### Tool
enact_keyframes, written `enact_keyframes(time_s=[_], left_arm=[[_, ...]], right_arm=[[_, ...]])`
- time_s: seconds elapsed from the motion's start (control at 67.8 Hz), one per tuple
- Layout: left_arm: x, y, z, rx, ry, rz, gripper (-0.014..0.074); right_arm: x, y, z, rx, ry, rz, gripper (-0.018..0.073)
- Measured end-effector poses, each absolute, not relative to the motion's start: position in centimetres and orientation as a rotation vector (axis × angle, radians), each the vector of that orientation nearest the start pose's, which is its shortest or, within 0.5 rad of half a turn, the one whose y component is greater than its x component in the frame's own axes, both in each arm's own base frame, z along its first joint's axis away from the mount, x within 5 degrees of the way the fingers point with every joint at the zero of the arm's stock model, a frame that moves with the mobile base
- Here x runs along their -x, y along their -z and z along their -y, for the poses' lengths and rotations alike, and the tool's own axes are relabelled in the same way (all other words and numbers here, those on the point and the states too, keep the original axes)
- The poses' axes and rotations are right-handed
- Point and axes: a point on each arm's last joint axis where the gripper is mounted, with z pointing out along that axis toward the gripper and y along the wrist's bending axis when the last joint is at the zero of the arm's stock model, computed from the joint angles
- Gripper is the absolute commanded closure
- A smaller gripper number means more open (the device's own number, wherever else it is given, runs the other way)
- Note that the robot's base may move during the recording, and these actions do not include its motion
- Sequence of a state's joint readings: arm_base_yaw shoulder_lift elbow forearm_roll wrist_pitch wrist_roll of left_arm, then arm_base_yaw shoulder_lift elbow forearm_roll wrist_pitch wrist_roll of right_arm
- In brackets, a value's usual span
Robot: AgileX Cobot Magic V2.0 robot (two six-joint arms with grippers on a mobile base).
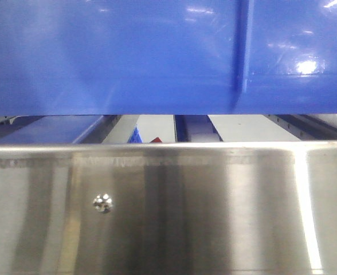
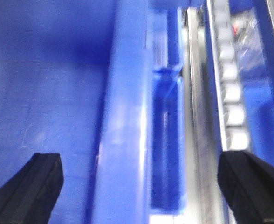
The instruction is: Move blue bin to conveyor side
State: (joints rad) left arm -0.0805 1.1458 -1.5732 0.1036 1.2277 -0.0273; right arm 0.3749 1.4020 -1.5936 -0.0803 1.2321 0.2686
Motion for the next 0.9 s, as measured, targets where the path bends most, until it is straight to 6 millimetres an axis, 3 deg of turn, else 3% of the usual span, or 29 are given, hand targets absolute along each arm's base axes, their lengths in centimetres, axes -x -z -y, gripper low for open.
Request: enact_keyframes(time_s=[0.324, 0.9], left_arm=[[-19.6, -47.9, 0.7, -0.050, -0.075, -2.281, 0.0059], [-19.6, -47.9, 0.7, -0.050, -0.075, -2.281, 0.0059]], right_arm=[[-27.6, -40.9, -10.5, 0.171, -0.182, -2.580, 0.0000], [-28.2, -41.7, -10.7, 0.187, -0.186, -2.549, 0.0000]])
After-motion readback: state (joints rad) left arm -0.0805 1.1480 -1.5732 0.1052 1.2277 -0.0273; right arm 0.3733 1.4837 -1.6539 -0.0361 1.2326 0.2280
